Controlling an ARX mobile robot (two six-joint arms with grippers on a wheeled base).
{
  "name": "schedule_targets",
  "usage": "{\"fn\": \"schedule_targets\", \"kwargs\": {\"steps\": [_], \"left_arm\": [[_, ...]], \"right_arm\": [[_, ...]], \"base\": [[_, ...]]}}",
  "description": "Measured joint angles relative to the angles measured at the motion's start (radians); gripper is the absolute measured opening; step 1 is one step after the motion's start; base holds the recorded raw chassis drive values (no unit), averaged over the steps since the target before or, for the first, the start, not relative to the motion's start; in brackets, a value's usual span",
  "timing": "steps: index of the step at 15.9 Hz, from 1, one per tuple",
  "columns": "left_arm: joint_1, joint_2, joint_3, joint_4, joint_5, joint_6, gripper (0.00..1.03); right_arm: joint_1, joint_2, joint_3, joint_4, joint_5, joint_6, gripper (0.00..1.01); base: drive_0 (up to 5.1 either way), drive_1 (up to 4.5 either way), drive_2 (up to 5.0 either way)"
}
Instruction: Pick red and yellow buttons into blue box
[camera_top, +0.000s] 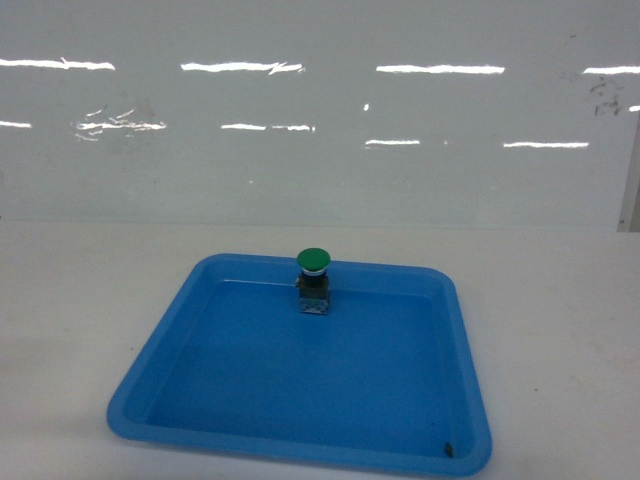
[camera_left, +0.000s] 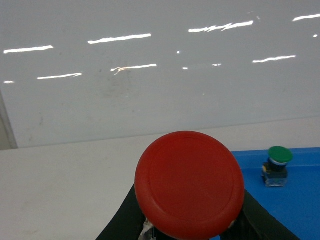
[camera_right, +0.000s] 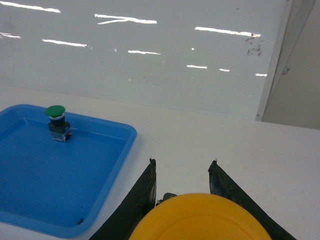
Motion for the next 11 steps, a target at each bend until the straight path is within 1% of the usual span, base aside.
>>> {"fn": "schedule_targets", "kwargs": {"steps": [11], "left_arm": [[-0.002, 0.0, 0.0, 0.003, 0.004, 0.0, 0.25]], "right_arm": [[0.0, 0.0, 0.0, 0.002, 0.0, 0.0, 0.29]], "base": [[0.0, 0.0, 0.0]]}}
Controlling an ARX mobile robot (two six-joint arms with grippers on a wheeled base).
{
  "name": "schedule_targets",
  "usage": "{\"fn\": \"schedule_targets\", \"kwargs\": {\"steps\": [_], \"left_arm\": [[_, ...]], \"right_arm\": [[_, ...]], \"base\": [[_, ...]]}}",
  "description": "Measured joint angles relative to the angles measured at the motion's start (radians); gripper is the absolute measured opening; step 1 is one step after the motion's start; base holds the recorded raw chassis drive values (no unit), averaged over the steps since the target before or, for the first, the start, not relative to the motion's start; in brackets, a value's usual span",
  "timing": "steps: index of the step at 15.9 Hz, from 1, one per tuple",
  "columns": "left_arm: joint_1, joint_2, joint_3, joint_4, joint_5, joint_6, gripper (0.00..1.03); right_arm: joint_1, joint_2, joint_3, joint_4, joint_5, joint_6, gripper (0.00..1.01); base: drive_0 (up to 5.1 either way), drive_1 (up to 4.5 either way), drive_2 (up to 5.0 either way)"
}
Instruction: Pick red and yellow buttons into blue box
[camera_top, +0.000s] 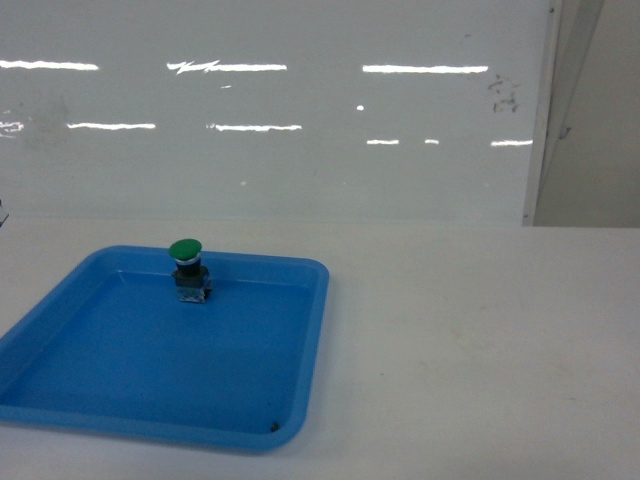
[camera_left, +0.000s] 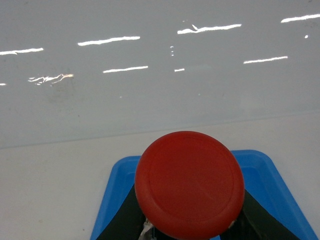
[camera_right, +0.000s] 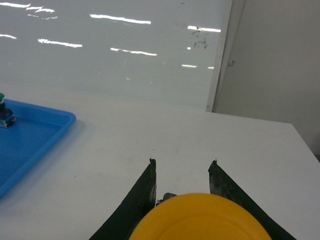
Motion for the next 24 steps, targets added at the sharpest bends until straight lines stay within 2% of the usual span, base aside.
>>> {"fn": "schedule_targets", "kwargs": {"steps": [2, 8, 24], "left_arm": [[0.0, 0.0, 0.0, 0.0, 0.0, 0.0, 0.25], [0.0, 0.0, 0.0, 0.0, 0.0, 0.0, 0.25], [0.001, 0.0, -0.001, -0.001, 0.0, 0.0, 0.25]], "right_arm": [[0.0, 0.0, 0.0, -0.001, 0.0, 0.0, 0.29], [0.0, 0.0, 0.0, 0.001, 0.0, 0.0, 0.29], [0.0, 0.0, 0.0, -0.001, 0.0, 0.0, 0.29]], "base": [[0.0, 0.0, 0.0], [4.5, -4.03, -0.7], [4.9, -2.6, -2.4]]}}
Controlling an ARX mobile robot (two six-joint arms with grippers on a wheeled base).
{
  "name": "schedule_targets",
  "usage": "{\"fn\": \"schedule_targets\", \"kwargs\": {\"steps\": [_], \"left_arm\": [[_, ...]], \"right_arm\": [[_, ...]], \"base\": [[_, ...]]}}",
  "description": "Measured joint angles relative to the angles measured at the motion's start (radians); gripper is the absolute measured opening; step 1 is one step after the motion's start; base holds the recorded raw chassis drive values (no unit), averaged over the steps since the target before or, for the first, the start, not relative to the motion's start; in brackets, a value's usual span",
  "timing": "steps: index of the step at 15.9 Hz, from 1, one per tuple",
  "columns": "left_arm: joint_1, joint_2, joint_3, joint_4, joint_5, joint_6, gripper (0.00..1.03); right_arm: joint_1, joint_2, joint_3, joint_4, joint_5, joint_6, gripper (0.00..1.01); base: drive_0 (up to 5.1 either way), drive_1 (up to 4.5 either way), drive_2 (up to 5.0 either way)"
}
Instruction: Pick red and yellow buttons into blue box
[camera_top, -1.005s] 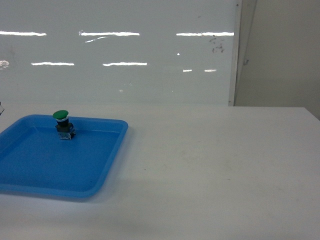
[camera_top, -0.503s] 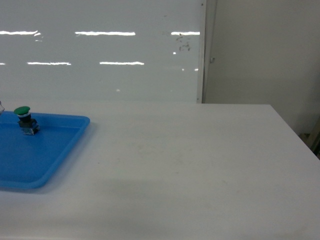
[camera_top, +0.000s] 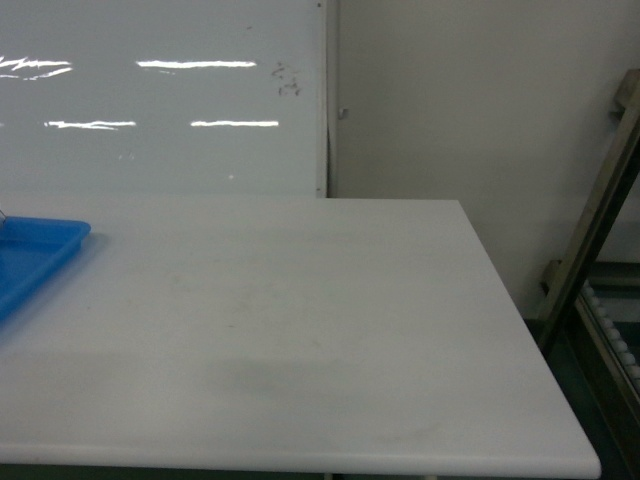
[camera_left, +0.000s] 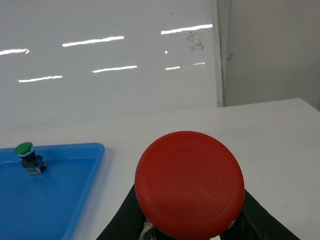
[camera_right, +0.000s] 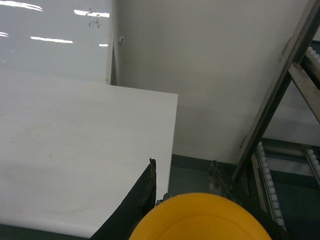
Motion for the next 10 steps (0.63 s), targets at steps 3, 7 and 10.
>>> {"fn": "schedule_targets", "kwargs": {"steps": [3, 7, 10], "left_arm": [[0.0, 0.0, 0.0, 0.0, 0.0, 0.0, 0.25], [-0.001, 0.002, 0.0, -0.004, 0.0, 0.0, 0.25], [-0.001, 0.0, 0.0, -0.004, 0.0, 0.0, 0.25]], "right_arm": [[0.0, 0.0, 0.0, 0.001, 0.0, 0.0, 0.29], [0.0, 0.001, 0.0, -0.002, 0.0, 0.0, 0.29], [0.0, 0.001, 0.0, -0.003, 0.0, 0.0, 0.28]], "base": [[5.0, -2.4, -2.4], [4.6, -3.4, -1.1], [4.0, -4.63, -0.1]]}}
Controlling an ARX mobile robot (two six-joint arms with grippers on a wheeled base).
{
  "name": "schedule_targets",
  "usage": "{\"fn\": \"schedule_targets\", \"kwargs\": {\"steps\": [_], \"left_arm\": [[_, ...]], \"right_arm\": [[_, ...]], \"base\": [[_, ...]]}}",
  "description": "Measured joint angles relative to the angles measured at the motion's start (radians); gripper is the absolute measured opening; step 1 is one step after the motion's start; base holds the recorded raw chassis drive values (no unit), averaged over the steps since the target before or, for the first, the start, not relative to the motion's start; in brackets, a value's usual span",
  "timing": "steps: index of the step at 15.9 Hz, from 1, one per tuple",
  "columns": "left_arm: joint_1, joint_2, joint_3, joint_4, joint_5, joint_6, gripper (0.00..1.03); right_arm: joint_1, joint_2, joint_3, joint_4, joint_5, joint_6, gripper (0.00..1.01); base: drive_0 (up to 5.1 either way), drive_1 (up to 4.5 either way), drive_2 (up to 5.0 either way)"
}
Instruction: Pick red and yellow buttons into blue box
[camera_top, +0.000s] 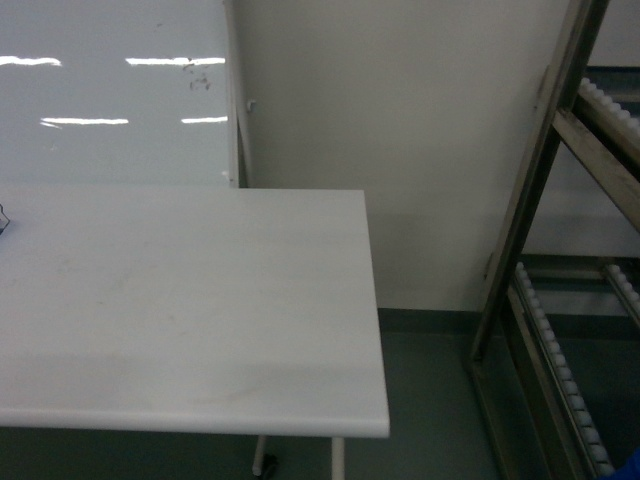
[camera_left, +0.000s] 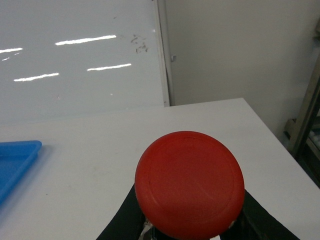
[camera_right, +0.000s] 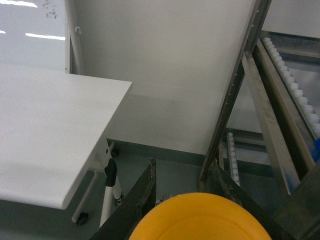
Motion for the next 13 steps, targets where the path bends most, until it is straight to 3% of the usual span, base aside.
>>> {"fn": "schedule_targets", "kwargs": {"steps": [9, 13], "left_arm": [[0.0, 0.0, 0.0, 0.003, 0.0, 0.0, 0.25], [0.0, 0.0, 0.0, 0.004, 0.0, 0.0, 0.25]], "right_arm": [[0.0, -0.001, 0.0, 0.003, 0.0, 0.0, 0.28], [0.0, -0.001, 0.0, 0.004, 0.0, 0.0, 0.28]], "base": [[4.7, -3.73, -0.8], [4.9, -2.47, -2.5]]}}
